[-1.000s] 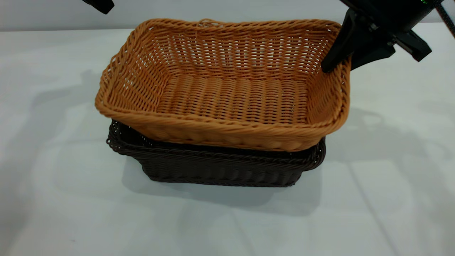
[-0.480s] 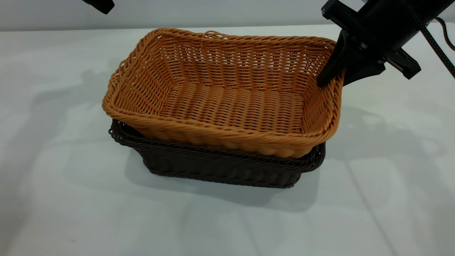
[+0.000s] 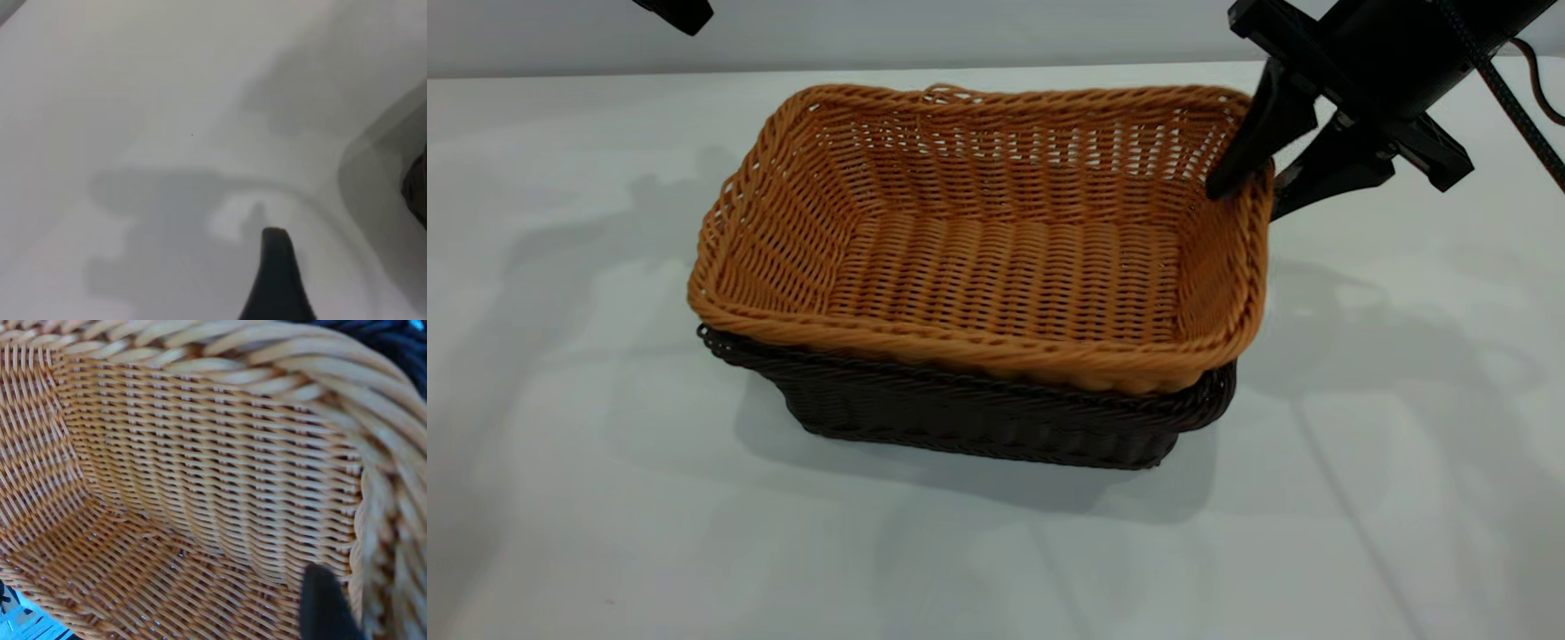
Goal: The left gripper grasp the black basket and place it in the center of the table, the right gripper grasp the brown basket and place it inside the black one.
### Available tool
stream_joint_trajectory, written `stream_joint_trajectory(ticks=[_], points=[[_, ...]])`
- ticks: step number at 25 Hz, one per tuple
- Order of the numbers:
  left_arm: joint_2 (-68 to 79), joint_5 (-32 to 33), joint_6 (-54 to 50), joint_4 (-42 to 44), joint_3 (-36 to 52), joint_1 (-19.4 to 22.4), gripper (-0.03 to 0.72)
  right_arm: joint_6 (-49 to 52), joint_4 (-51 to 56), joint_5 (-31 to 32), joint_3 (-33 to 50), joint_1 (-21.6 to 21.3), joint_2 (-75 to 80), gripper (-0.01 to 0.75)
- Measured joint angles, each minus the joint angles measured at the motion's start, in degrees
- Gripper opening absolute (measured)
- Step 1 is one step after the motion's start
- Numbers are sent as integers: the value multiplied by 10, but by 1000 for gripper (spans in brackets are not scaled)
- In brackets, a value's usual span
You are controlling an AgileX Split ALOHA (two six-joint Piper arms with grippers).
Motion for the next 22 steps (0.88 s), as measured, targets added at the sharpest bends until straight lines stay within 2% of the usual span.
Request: stream_joint_trajectory(ticks=[4, 7, 15, 22], points=[[0, 0, 0, 0, 0, 0, 495, -23, 1, 0, 0, 0, 0, 468], [-1, 0, -10, 0, 0, 0, 495, -52, -2, 3, -11, -1, 0, 528], [-66, 4, -88, 1, 0, 0, 495, -64, -49, 65, -124, -10, -4, 545], [-165, 25, -146, 3, 0, 0, 495, -17, -135, 78, -181, -67, -92, 545]])
